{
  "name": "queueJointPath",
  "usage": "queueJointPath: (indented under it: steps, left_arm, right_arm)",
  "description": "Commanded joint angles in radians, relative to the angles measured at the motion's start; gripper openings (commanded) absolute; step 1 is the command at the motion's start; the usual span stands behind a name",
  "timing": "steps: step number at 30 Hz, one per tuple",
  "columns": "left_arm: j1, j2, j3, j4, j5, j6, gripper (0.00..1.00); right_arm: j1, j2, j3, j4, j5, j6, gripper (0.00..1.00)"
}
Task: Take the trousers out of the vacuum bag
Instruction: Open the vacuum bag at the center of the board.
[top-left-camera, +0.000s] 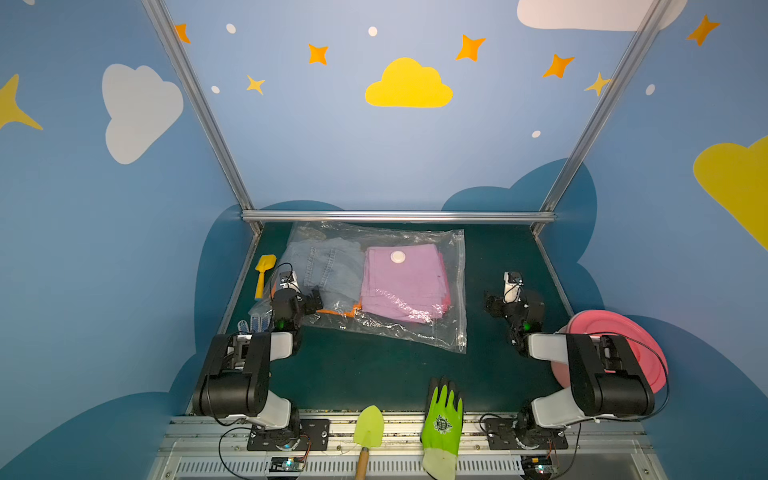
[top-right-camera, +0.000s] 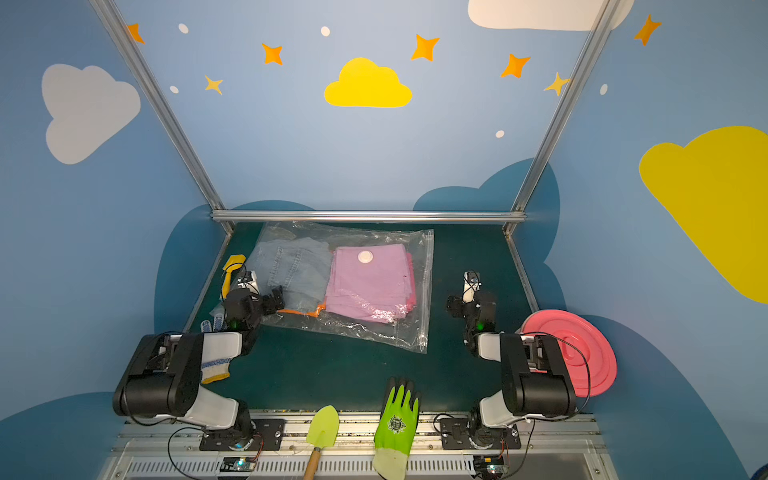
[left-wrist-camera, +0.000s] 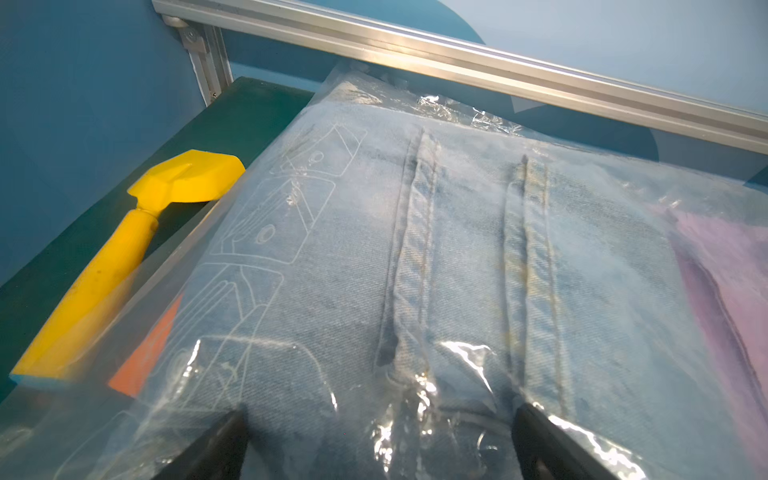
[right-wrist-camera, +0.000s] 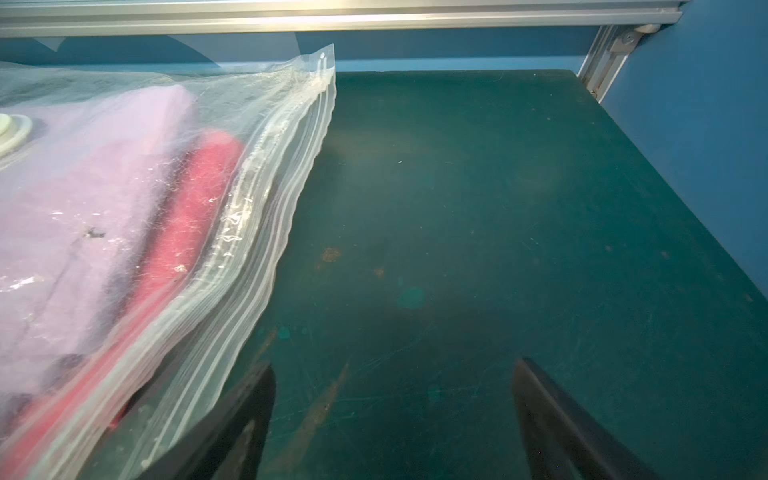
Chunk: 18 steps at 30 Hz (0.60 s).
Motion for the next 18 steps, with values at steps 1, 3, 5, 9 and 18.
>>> queueJointPath:
  steps: [1,3,5,9,18]
  left_arm:
    - [-0.002,0.013,0.016,-0.019,0.023,0.008,1.00]
    - [-0.001,0.013,0.017,-0.019,0.022,0.008,1.00]
    - [-0.002,0.014,0.017,-0.020,0.023,0.010,1.00]
    - [-0.002,0.014,0.017,-0.019,0.024,0.010,1.00]
    - [-0.001,0.014,0.015,-0.019,0.022,0.010,1.00]
  right_arm:
    - [0.005,0.010,0.021,-0.002,-0.004,0.004,0.88]
    - [0.005,0.009,0.020,-0.002,-0.004,0.005,0.88]
    - [0.005,0.008,0.020,-0.002,-0.004,0.005,0.88]
    - [0.005,0.008,0.020,-0.002,-0.005,0.005,0.88]
    - [-0.007,0.009,0.022,-0.003,-0.028,0.013,0.88]
